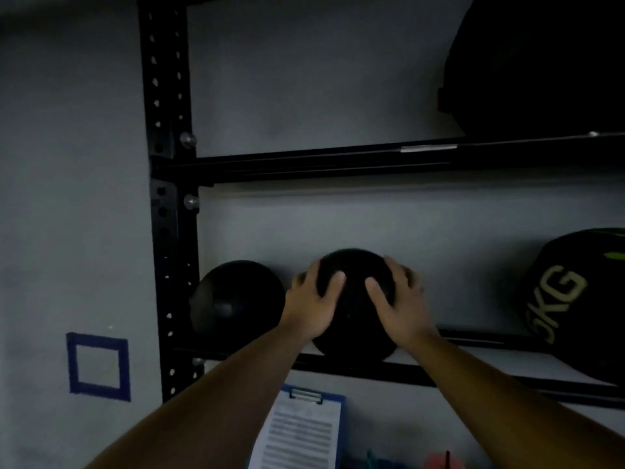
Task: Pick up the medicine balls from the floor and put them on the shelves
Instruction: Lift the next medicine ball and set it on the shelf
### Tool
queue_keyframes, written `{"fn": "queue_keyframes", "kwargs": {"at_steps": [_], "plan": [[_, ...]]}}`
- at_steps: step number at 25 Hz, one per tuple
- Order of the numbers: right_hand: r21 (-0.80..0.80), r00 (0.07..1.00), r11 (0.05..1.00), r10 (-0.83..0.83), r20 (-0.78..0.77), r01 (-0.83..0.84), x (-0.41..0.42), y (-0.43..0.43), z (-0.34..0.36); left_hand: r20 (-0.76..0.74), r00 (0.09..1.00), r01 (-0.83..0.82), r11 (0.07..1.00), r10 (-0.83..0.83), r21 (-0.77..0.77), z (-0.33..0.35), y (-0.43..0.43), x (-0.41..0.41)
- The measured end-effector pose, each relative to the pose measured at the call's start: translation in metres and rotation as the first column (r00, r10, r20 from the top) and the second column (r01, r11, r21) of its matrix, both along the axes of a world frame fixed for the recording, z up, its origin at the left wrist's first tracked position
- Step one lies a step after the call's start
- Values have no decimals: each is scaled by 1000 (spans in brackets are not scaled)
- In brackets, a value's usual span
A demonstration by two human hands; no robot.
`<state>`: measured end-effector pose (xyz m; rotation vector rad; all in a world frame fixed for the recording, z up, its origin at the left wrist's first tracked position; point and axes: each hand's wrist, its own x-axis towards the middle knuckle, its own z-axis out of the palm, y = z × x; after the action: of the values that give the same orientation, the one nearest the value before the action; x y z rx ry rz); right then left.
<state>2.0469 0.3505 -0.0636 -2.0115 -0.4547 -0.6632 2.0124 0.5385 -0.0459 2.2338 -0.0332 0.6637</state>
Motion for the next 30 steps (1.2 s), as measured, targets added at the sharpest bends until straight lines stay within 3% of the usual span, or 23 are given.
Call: {"fn": "queue_keyframes", "kwargs": {"at_steps": [1,2,5,7,10,12,14,16,18,23,30], "plan": [[-104,999,994,-6,46,10,23,4,-19,11,1000,-23,980,21,197,-15,-2,22],[-139,996,990,-17,91,30,40,9,-37,68,998,-36,954,16,296,-31,-5,37],[-89,981,992,-73,177,90,74,24,-59,275,962,-71,972,7,225,-60,1,67],[-135,972,980,-115,204,144,77,30,-56,328,945,-71,981,9,178,-64,10,72],[-220,977,962,-128,171,164,54,28,-48,233,970,10,973,-65,230,-59,25,57],[-359,986,918,-142,92,166,34,26,-40,125,987,50,938,-98,344,-51,37,37],[-436,989,895,-133,-65,92,8,26,-26,17,998,43,845,-61,533,-38,52,16],[-397,970,917,-75,-233,-24,-28,28,-11,-106,994,71,717,3,693,-20,67,-13],[-424,965,903,-45,-259,-72,-71,34,-2,-181,983,136,634,6,762,-7,82,-41],[-505,960,843,-266,-92,185,-178,43,14,-79,972,211,681,-220,701,13,97,-110],[-602,812,654,-584,-16,458,-316,-29,34,18,886,336,668,-464,664,33,46,-185]]}}
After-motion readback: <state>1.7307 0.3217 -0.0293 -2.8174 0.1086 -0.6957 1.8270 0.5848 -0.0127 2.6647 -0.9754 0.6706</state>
